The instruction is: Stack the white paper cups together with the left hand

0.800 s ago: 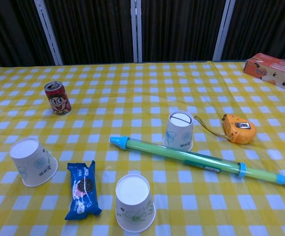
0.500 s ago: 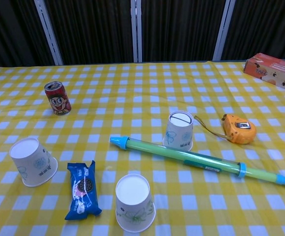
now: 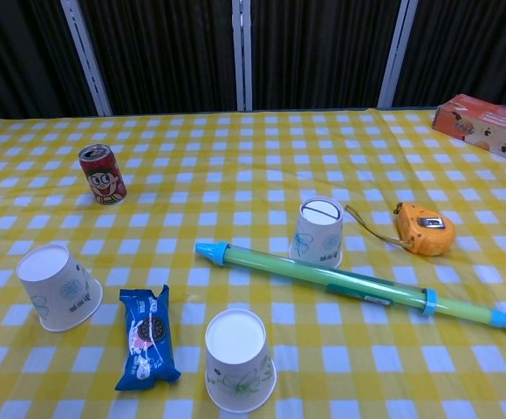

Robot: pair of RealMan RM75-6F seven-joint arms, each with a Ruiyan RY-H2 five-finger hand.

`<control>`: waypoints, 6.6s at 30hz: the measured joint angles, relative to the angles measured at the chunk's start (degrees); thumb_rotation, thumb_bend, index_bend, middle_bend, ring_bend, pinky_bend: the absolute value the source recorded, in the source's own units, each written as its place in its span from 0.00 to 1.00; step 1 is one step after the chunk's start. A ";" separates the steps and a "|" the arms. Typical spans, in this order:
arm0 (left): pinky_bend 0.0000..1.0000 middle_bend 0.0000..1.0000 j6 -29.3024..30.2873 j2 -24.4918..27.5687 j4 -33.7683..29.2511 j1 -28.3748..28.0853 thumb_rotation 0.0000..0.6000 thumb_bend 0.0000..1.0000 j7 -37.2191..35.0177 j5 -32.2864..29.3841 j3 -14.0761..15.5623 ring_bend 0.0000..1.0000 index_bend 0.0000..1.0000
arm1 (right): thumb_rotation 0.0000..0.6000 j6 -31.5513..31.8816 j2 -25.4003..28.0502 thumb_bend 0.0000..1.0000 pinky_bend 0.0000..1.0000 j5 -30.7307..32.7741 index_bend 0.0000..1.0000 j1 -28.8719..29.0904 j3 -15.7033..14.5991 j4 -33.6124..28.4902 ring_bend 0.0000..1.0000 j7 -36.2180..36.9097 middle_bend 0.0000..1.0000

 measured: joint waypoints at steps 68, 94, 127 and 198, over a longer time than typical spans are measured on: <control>0.00 0.00 -20.56 -8.08 -18.06 -20.96 1.00 0.36 19.03 -9.59 -2.86 0.00 0.44 | 1.00 0.79 1.48 0.07 0.00 -0.65 0.11 -0.10 -0.18 -0.56 0.00 5.83 0.00; 0.00 0.00 -21.41 -26.98 -15.31 -29.94 1.00 0.36 38.25 -18.74 -2.26 0.00 0.45 | 1.00 1.20 2.19 0.06 0.00 -1.31 0.11 -0.13 -0.36 -0.45 0.00 8.16 0.00; 0.00 0.00 -21.68 -18.79 -22.32 -28.99 1.00 0.36 35.14 -11.66 7.47 0.00 0.48 | 1.00 0.87 2.05 0.07 0.00 -1.24 0.10 -0.04 -0.52 -0.37 0.00 8.07 0.00; 0.00 0.00 -31.12 -22.63 -5.39 -56.15 1.00 0.19 37.96 -46.29 -12.48 0.00 0.15 | 1.00 -6.71 3.91 0.07 0.00 7.78 0.10 1.33 1.86 3.70 0.00 17.91 0.00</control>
